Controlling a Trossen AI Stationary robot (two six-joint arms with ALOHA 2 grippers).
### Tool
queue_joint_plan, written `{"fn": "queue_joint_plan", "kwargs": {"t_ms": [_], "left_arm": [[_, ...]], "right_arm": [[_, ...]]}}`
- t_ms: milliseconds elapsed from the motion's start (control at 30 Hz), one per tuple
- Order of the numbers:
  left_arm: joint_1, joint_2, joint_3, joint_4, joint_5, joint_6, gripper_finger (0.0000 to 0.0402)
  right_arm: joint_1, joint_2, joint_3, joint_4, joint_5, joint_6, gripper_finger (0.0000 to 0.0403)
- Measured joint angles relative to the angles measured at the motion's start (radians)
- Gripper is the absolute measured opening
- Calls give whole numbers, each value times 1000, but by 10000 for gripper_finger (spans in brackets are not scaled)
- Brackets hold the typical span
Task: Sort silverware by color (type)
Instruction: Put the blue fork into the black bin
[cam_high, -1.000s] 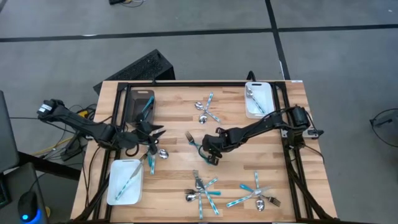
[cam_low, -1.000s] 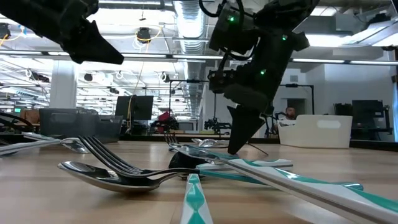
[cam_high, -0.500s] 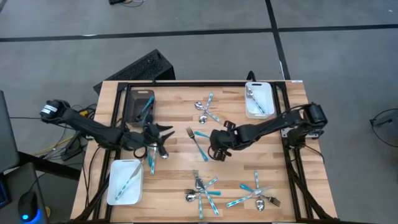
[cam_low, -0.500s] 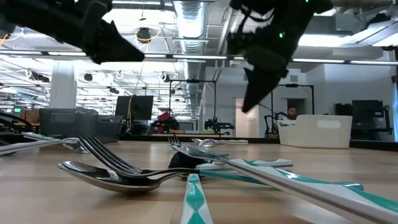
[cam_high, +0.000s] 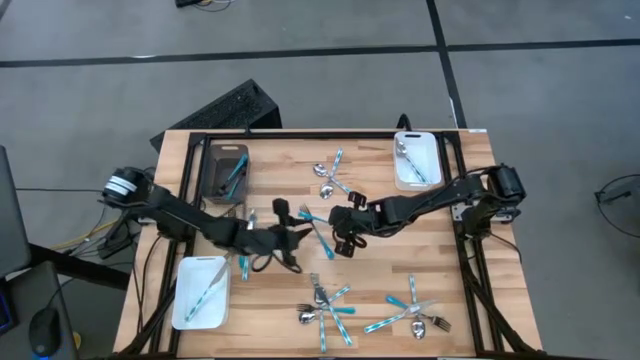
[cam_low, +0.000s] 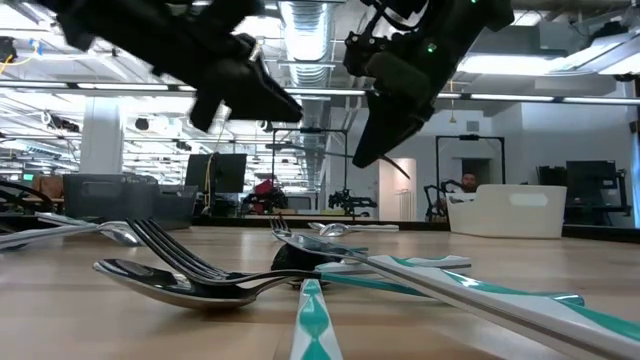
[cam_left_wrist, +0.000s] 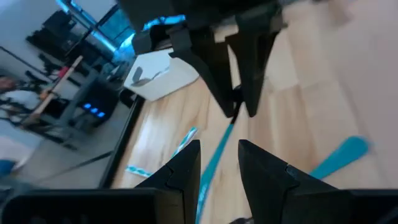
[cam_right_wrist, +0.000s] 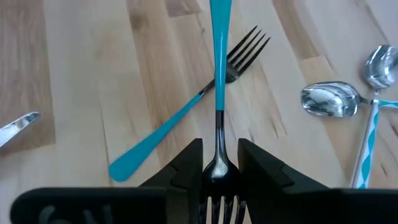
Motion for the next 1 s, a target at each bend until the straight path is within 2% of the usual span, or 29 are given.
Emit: {"fn": "queue_joint_plan", "kwargs": {"t_ms": [100, 200, 300, 467, 567, 700, 867, 1000], "left_arm": [[24, 64, 68, -69, -40, 5, 96], [48, 104, 109, -114, -23, 5, 96], [59, 131, 115, -134, -15, 16, 96], [64, 132, 116, -145, -15, 30, 89], [65, 132, 116, -149, -18, 36, 69], [63, 132, 114, -161, 6, 29, 17], [70, 129, 118, -169, -35, -71, 1], [85, 89, 118, -386, -166, -272, 0]], "right_arm": [[0, 0, 0, 4, 0, 0, 115], [4, 0, 0, 16, -5, 6, 116], [13, 0, 0, 31, -41, 20, 116], [29, 0, 0, 49, -42, 30, 117], [28, 0, 0, 62, -42, 28, 117], [26, -1, 2, 70, -31, 47, 117], [11, 0, 2, 77, -11, 97, 117], [22, -13, 1, 63, 89, 114, 125]]}}
